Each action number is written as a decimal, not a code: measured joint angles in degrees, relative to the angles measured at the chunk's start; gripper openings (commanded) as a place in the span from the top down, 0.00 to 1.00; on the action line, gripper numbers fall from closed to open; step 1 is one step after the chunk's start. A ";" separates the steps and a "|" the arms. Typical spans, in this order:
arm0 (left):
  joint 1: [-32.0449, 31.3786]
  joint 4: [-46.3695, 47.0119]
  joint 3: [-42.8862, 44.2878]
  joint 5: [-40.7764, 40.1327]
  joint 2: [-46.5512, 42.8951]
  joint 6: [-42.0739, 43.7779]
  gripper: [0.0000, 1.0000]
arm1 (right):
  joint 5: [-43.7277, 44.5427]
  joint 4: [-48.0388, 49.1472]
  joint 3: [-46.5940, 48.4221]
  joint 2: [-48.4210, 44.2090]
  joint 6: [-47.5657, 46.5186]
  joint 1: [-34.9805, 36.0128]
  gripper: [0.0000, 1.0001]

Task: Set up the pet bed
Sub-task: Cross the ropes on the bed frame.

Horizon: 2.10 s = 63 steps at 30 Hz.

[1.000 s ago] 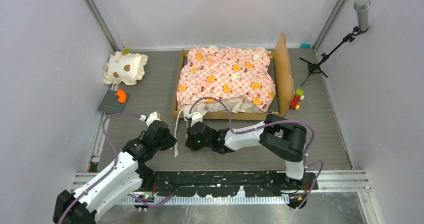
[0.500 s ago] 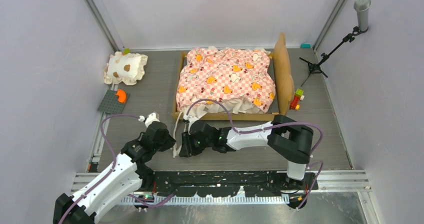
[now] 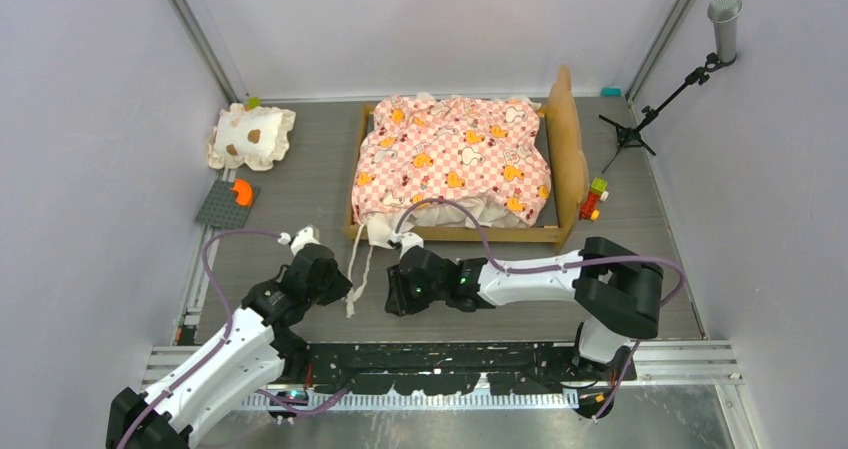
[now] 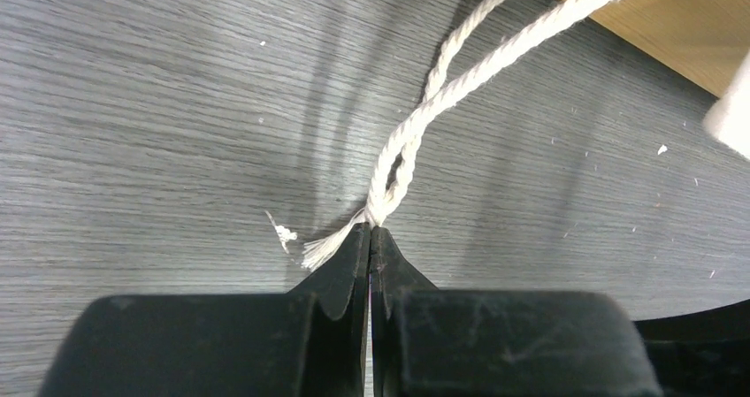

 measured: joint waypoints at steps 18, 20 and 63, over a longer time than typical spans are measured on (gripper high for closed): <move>0.00 0.90 3.32 -1.36 -1.99 -17.68 1.00 | 15.61 -6.45 -0.98 -5.95 -2.99 -0.02 0.69; 0.00 2.67 2.97 -1.86 -1.31 -20.17 1.00 | 16.81 -7.04 -0.98 -6.86 -2.97 -0.02 0.69; -0.07 2.97 0.92 -3.37 10.97 -0.98 0.59 | 20.83 -9.79 -4.04 -12.98 -4.33 -0.02 0.66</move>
